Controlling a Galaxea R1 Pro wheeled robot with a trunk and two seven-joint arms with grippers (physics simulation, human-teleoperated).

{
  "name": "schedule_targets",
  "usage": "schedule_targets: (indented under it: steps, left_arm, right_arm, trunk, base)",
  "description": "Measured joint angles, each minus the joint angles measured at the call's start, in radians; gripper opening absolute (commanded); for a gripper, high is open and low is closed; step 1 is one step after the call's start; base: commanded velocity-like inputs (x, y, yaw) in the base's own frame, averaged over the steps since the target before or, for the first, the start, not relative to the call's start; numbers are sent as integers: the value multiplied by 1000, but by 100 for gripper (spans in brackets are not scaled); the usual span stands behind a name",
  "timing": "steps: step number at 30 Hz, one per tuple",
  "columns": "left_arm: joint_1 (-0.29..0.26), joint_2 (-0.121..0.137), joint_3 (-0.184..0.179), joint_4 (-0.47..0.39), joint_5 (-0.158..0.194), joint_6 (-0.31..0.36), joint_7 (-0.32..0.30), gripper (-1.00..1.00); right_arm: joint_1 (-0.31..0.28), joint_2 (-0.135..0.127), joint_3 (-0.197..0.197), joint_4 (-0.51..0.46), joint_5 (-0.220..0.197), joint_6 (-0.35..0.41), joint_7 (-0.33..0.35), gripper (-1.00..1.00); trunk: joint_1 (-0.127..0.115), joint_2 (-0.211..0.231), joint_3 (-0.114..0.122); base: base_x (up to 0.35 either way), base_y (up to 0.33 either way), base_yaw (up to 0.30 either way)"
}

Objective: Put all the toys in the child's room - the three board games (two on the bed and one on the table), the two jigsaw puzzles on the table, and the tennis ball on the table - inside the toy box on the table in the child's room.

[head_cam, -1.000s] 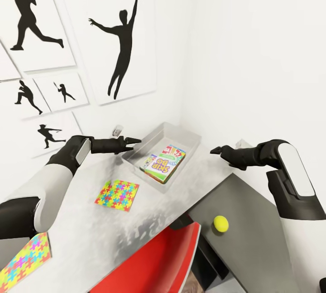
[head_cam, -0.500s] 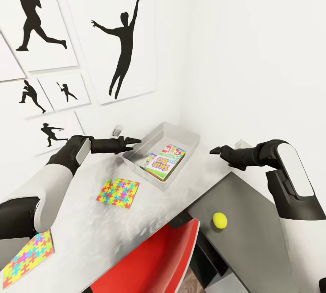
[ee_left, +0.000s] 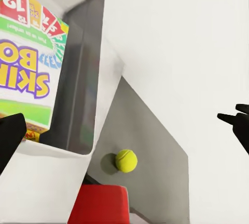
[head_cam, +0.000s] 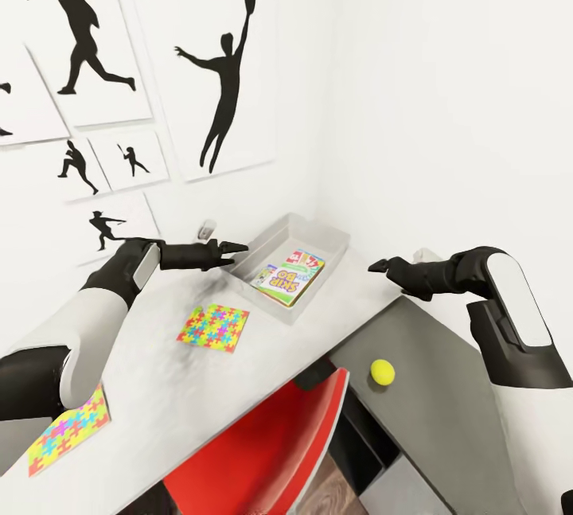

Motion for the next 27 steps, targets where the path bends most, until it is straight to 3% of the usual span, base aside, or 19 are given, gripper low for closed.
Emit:
schedule_targets:
  steps: [20, 27]
  left_arm:
    - [0, 3, 0, 0, -3, 0, 0, 100]
    - [0, 30, -1, 0, -2, -1, 1, 100]
  right_arm:
    - [2, 0, 0, -2, 0, -2, 0, 100]
    - [4, 0, 0, -4, 0, -2, -1, 100]
  trunk:
    - [0, 0, 33]
    - [0, 0, 44]
  base:
    - [-7, 1, 0]
    - [0, 0, 0]
